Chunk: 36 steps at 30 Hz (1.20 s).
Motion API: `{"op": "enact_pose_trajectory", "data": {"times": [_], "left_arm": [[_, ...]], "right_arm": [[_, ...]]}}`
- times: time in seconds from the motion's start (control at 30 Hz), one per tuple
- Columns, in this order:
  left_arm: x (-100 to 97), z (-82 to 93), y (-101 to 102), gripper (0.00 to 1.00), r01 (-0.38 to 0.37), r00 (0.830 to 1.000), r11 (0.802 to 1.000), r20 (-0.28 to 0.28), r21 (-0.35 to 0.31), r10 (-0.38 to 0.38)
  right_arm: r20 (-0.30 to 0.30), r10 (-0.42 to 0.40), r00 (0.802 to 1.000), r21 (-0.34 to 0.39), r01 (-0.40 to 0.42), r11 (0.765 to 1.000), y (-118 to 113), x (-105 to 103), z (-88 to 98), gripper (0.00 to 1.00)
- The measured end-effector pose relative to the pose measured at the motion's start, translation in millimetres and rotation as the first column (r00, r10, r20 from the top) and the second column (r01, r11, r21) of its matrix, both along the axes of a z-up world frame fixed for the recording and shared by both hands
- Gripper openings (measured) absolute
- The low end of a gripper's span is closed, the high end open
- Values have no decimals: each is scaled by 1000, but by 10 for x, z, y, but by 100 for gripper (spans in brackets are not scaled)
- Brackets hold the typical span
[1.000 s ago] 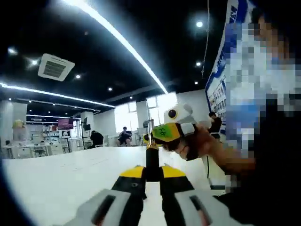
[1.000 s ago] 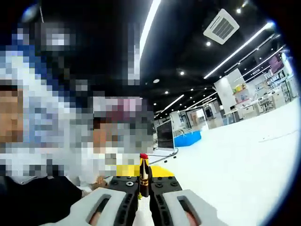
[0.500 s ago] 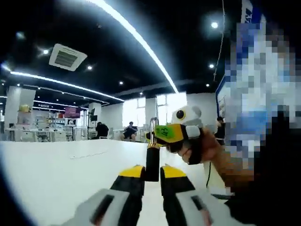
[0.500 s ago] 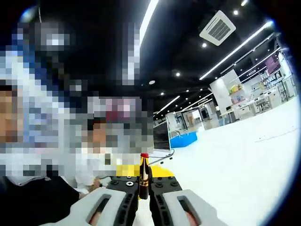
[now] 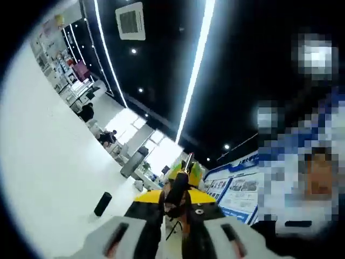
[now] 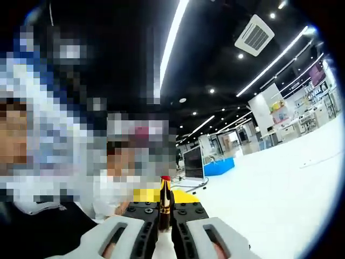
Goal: Unscrew the lipstick cap, remove the lipstick, and put the cap back on the lipstick
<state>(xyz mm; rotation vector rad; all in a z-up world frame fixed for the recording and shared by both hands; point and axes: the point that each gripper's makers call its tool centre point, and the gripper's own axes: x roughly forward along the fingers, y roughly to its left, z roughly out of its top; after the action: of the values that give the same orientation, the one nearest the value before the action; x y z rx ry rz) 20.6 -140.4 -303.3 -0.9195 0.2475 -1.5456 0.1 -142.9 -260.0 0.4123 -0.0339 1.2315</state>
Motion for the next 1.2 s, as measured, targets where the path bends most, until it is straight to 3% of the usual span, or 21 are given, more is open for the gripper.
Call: {"op": "enact_pose_trajectory", "data": {"times": [0.07, 0.33, 0.43, 0.53, 0.63, 0.7, 0.8, 0.93, 1.03, 1.07, 1.1, 1.2], "left_arm": [[-18, 12, -2, 17, 27, 999, 999, -33, -21, -27], [-60, 31, 23, 14, 30, 999, 1000, 16, -9, -29], [-33, 35, 29, 14, -31, 996, 999, 89, 12, 30], [-35, 43, 26, 13, -89, 981, 996, 176, 31, 82], [-62, 88, 37, 13, -123, 959, 992, 259, 23, 113], [-54, 90, 39, 13, -162, 935, 986, 324, 31, 143], [-52, 90, 39, 13, -234, 874, 971, 447, 43, 191], [-32, 101, 58, 13, -296, 816, 955, 528, 34, 234], [-13, 91, 52, 13, -364, 741, 930, 619, 44, 260], [-12, 91, 51, 13, -373, 731, 927, 630, 45, 264], [-8, 96, 47, 13, -429, 661, 902, 696, 44, 280], [-10, 104, 41, 13, -536, 505, 844, 811, 25, 296]], "right_arm": [[6, 16, 1000, 9, -16, 1000, 13, -27, 19, 5], [1, 25, 1000, 9, -25, 1000, 7, -26, 13, 5], [-12, 13, 1000, 9, -13, 1000, -8, 3, -1, 5], [-21, 6, 1000, 12, -6, 1000, -20, 24, -9, 5], [-28, 8, 1000, 24, -7, 1000, -38, 26, 9, 5], [-24, 2, 1000, 19, -2, 1000, -41, 23, 16, 5], [-26, -4, 1000, 16, 4, 1000, -53, 40, 11, 5], [-33, -11, 999, 18, 12, 1000, -73, 73, 5, 5], [-33, -20, 999, 13, 20, 1000, -80, 92, -2, 5], [-33, -21, 999, 12, 21, 1000, -81, 94, -3, 5], [-35, -25, 999, 11, 26, 1000, -88, 109, -6, 5], [-37, -34, 999, 12, 35, 999, -107, 133, -7, 5]]}}
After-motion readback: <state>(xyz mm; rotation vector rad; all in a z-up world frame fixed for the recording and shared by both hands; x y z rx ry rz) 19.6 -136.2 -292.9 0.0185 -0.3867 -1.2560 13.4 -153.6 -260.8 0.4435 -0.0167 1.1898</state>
